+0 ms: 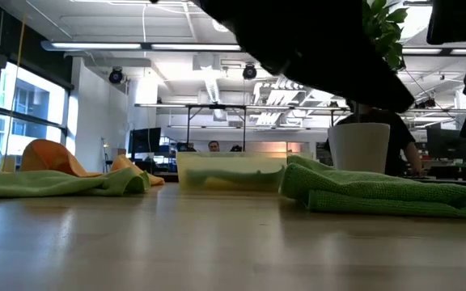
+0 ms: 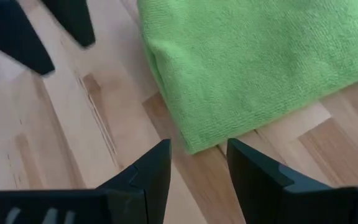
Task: Fold microfiber towels
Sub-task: Put the folded green microfiber towel into the yellow bin
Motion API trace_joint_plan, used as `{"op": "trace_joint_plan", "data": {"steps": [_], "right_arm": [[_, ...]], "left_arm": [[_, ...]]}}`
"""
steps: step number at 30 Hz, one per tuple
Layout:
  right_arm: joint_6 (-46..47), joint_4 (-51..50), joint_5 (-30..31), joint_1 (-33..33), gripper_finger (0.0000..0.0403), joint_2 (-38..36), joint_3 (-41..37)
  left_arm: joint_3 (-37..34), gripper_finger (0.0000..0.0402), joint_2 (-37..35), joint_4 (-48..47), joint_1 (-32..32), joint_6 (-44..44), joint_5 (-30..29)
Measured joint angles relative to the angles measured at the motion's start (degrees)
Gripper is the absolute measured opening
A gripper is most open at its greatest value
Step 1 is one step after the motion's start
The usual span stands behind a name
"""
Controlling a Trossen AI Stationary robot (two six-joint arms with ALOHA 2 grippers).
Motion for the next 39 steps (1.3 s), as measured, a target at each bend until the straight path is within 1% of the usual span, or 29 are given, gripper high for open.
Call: {"op": "trace_joint_plan", "data": {"steps": [3,4,6,9,11,14,17,22,24,30,32,34,39], "right_arm": [[0.3,3.4,0.2,-0.3,0.0149,-1.4,-2.7],[1.2,3.8,0.2,-0.3,0.0149,-1.9,-3.4],[2.2,3.8,0.2,-0.6,0.0149,-2.6,-4.1],[2.2,4.0,0.2,-0.8,0.0149,-3.1,-4.5],[1.4,5.0,0.4,-1.4,0.0149,-3.2,-4.5],[0.8,4.9,0.6,-2.1,0.0149,-3.5,-4.5],[-0.5,4.7,0.6,-2.7,0.0149,-3.6,-4.5],[-1.6,5.0,0.6,-4.0,0.0149,-4.0,-4.5],[-1.7,4.8,0.6,-4.5,0.0149,-4.0,-4.5],[-1.7,4.9,0.6,-5.2,0.0149,-4.0,-4.5],[-1.7,4.9,0.6,-5.2,0.0149,-4.0,-4.5],[-1.7,4.9,0.6,-5.2,0.0149,-4.0,-4.5],[-1.7,5.0,0.6,-5.2,0.0149,-4.0,-4.5]], "left_arm": [[0.0,0.0186,1.6,1.5,0.6,0.3,-0.8],[0.0,0.0186,2.3,2.8,1.0,0.3,-1.0],[0.0,0.0186,2.9,2.5,1.9,0.3,-1.5],[0.2,0.0186,4.3,4.6,3.4,-0.1,-1.1],[-0.1,0.0186,4.7,3.1,4.2,-1.3,-0.9],[0.1,0.0186,5.9,3.5,5.4,-3.7,2.6],[0.0,0.0186,6.5,3.2,5.8,-4.7,4.8],[0.1,0.0186,7.1,3.0,5.8,-4.7,4.8],[0.0,0.0186,7.4,1.2,6.2,-4.7,4.6],[0.3,0.0182,8.0,-2.0,6.9,-8.8,3.8],[0.3,0.0167,8.0,-2.5,6.9,-9.9,3.8],[0.3,0.0141,8.0,-2.7,6.8,-10.3,3.7],[0.2,0.0040,7.7,-3.7,6.6,-11.8,3.7]]}}
